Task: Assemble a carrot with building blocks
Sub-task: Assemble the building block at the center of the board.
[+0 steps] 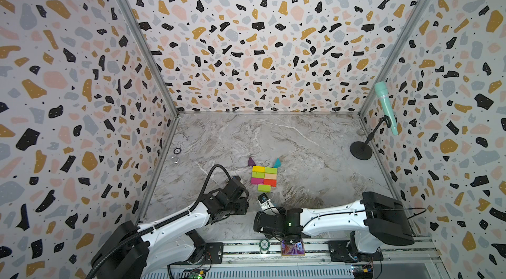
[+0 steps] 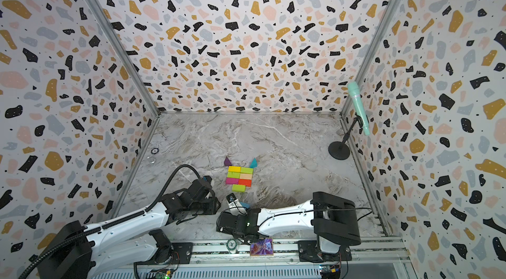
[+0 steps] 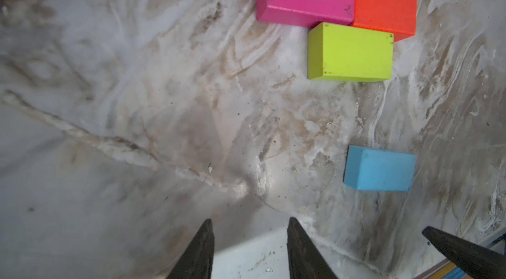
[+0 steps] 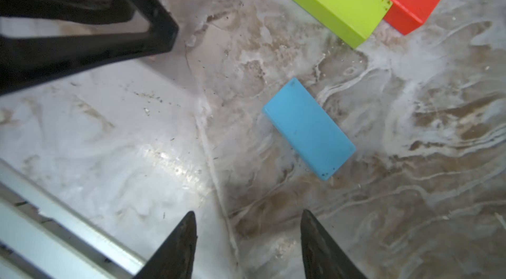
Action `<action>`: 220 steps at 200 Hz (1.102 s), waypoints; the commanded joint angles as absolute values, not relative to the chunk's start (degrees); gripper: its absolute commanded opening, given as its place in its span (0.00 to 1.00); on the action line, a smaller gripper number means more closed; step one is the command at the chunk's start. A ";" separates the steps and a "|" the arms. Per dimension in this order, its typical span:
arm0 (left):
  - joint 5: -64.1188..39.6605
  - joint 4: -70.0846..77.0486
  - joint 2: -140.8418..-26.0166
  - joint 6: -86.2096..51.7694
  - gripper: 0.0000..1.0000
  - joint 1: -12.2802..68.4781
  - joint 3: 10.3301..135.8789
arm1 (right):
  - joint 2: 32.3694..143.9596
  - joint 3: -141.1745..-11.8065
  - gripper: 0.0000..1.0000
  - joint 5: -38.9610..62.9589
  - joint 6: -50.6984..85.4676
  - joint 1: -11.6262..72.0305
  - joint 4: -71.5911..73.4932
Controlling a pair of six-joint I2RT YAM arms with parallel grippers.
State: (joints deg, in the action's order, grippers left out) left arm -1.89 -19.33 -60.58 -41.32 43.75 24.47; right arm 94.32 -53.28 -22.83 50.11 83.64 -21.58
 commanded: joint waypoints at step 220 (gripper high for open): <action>-3.45 -14.99 -66.57 -42.27 0.42 43.89 24.80 | 93.74 -45.23 0.39 -11.60 34.59 68.17 -5.41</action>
